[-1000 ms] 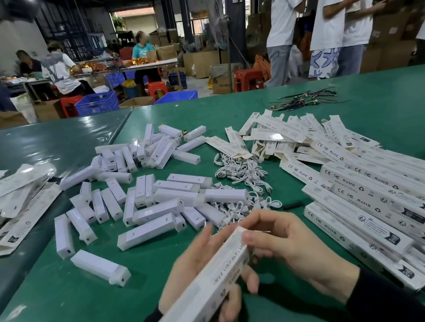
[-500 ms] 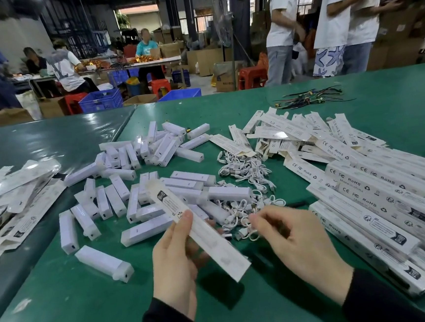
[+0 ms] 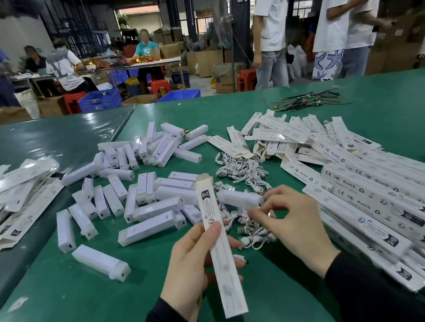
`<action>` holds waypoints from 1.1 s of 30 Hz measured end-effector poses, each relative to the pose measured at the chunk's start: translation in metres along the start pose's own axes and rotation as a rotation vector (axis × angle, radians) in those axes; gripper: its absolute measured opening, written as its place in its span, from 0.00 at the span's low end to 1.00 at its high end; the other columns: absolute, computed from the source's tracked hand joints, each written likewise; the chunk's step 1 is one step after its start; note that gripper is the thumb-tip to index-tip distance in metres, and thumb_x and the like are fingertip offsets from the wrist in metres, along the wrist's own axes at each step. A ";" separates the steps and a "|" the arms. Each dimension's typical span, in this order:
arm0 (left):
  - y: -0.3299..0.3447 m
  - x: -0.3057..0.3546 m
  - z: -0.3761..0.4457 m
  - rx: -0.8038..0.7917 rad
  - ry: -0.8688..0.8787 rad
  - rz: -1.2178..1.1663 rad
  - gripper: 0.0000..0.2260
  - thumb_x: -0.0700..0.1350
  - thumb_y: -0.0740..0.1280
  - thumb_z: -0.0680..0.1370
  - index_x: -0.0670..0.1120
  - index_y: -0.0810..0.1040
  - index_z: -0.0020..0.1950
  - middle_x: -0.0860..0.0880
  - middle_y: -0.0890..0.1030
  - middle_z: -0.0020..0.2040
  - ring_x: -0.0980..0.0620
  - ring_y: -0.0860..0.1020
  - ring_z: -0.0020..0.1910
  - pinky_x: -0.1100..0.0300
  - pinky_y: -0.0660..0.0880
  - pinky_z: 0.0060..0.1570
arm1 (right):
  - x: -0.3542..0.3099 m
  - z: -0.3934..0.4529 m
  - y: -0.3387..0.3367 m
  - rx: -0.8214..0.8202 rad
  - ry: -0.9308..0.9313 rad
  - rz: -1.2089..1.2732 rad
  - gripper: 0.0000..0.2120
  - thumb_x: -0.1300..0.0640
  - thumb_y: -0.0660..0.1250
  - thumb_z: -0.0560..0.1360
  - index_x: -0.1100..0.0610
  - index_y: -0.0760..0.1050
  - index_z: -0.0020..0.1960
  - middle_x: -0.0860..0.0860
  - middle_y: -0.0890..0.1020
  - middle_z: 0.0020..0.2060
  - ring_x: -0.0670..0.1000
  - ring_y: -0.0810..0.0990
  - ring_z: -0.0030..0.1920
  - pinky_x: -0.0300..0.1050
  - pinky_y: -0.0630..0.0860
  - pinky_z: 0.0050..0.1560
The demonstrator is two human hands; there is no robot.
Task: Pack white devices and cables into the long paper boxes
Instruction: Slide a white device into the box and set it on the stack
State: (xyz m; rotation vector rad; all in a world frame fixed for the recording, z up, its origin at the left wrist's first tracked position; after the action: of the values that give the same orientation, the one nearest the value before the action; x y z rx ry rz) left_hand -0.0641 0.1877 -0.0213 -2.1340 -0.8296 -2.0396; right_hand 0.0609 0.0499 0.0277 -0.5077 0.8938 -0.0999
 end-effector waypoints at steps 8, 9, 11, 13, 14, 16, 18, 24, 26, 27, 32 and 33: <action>-0.002 -0.002 0.003 -0.008 0.015 0.017 0.15 0.51 0.69 0.68 0.45 0.81 0.51 0.39 0.81 0.38 0.46 0.77 0.28 0.54 0.78 0.27 | 0.027 0.005 -0.037 0.162 0.259 0.324 0.09 0.60 0.74 0.72 0.50 0.77 0.47 0.46 0.81 0.41 0.42 0.80 0.36 0.31 0.76 0.35; -0.001 -0.002 0.002 -0.020 0.011 0.009 0.16 0.51 0.69 0.68 0.44 0.80 0.52 0.38 0.81 0.38 0.46 0.76 0.27 0.55 0.78 0.26 | 0.032 0.006 -0.038 0.147 0.309 0.366 0.07 0.61 0.72 0.73 0.51 0.78 0.48 0.48 0.82 0.42 0.44 0.81 0.37 0.32 0.76 0.35; 0.003 -0.003 0.001 -0.058 0.000 0.008 0.18 0.50 0.69 0.68 0.42 0.78 0.54 0.39 0.80 0.37 0.46 0.75 0.26 0.56 0.77 0.25 | 0.040 0.005 -0.035 0.100 0.424 0.499 0.06 0.64 0.69 0.75 0.55 0.81 0.49 0.54 0.84 0.44 0.49 0.84 0.39 0.37 0.80 0.38; 0.006 -0.006 0.000 -0.091 -0.016 0.017 0.19 0.50 0.68 0.68 0.42 0.77 0.55 0.39 0.79 0.37 0.46 0.74 0.25 0.57 0.76 0.24 | 0.044 0.003 -0.035 0.115 0.493 0.629 0.07 0.65 0.67 0.76 0.58 0.82 0.50 0.56 0.85 0.44 0.51 0.85 0.41 0.39 0.82 0.41; 0.008 -0.007 0.000 -0.105 -0.026 0.020 0.20 0.50 0.68 0.68 0.43 0.76 0.56 0.40 0.79 0.36 0.46 0.74 0.25 0.57 0.75 0.24 | 0.045 0.003 -0.037 0.136 0.508 0.695 0.07 0.65 0.66 0.77 0.60 0.82 0.50 0.54 0.85 0.43 0.50 0.85 0.42 0.40 0.82 0.43; 0.011 -0.009 0.000 -0.134 -0.040 0.037 0.21 0.51 0.69 0.67 0.43 0.75 0.57 0.40 0.78 0.35 0.47 0.72 0.23 0.59 0.74 0.23 | 0.043 0.004 -0.039 0.180 0.517 0.853 0.06 0.65 0.65 0.78 0.61 0.81 0.50 0.52 0.86 0.42 0.49 0.84 0.43 0.41 0.82 0.43; 0.012 -0.010 0.000 -0.155 -0.050 0.072 0.20 0.51 0.70 0.67 0.45 0.75 0.56 0.40 0.77 0.34 0.47 0.71 0.23 0.59 0.74 0.23 | 0.040 0.005 -0.043 0.241 0.511 0.974 0.06 0.63 0.65 0.78 0.61 0.81 0.50 0.52 0.86 0.43 0.49 0.84 0.44 0.39 0.81 0.43; 0.022 -0.014 -0.001 -0.232 -0.024 0.186 0.09 0.49 0.68 0.70 0.54 0.78 0.50 0.41 0.77 0.33 0.47 0.70 0.22 0.60 0.72 0.22 | 0.023 0.005 -0.058 0.335 0.333 0.984 0.09 0.59 0.68 0.72 0.59 0.81 0.51 0.52 0.86 0.47 0.50 0.84 0.49 0.42 0.82 0.48; 0.025 -0.015 -0.002 -0.250 -0.016 0.198 0.13 0.52 0.70 0.67 0.54 0.78 0.51 0.41 0.77 0.33 0.47 0.69 0.22 0.61 0.71 0.22 | 0.017 0.006 -0.059 0.307 0.284 0.894 0.11 0.57 0.69 0.70 0.58 0.82 0.52 0.51 0.86 0.47 0.49 0.85 0.49 0.42 0.82 0.47; 0.026 -0.015 -0.003 -0.255 -0.011 0.200 0.14 0.52 0.70 0.67 0.53 0.78 0.52 0.41 0.77 0.33 0.47 0.69 0.22 0.61 0.71 0.22 | 0.014 0.006 -0.060 0.291 0.264 0.846 0.12 0.57 0.69 0.70 0.57 0.82 0.53 0.51 0.86 0.47 0.49 0.85 0.49 0.42 0.82 0.47; 0.024 -0.012 -0.002 -0.256 0.005 0.211 0.11 0.50 0.69 0.69 0.54 0.78 0.51 0.42 0.77 0.33 0.47 0.69 0.22 0.61 0.71 0.22 | 0.010 0.009 -0.064 0.251 0.220 0.766 0.11 0.57 0.70 0.70 0.55 0.83 0.52 0.51 0.86 0.49 0.49 0.85 0.48 0.42 0.82 0.46; 0.025 -0.011 -0.002 -0.260 0.009 0.214 0.13 0.52 0.69 0.68 0.54 0.78 0.51 0.42 0.77 0.33 0.47 0.69 0.22 0.61 0.71 0.22 | 0.010 0.010 -0.065 0.249 0.219 0.755 0.10 0.57 0.70 0.71 0.55 0.83 0.52 0.52 0.86 0.50 0.50 0.85 0.49 0.42 0.82 0.46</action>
State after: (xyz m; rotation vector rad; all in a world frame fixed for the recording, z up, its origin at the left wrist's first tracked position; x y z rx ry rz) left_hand -0.0553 0.1620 -0.0241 -2.2228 -0.3298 -2.1400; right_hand 0.0830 -0.0068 0.0554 0.0960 1.2181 0.4246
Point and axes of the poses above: each hand's wrist, its own z-axis towards the middle knuckle, its own y-axis out of the palm, x = y × z, the point moved 10 cm from there along z, towards the middle knuckle
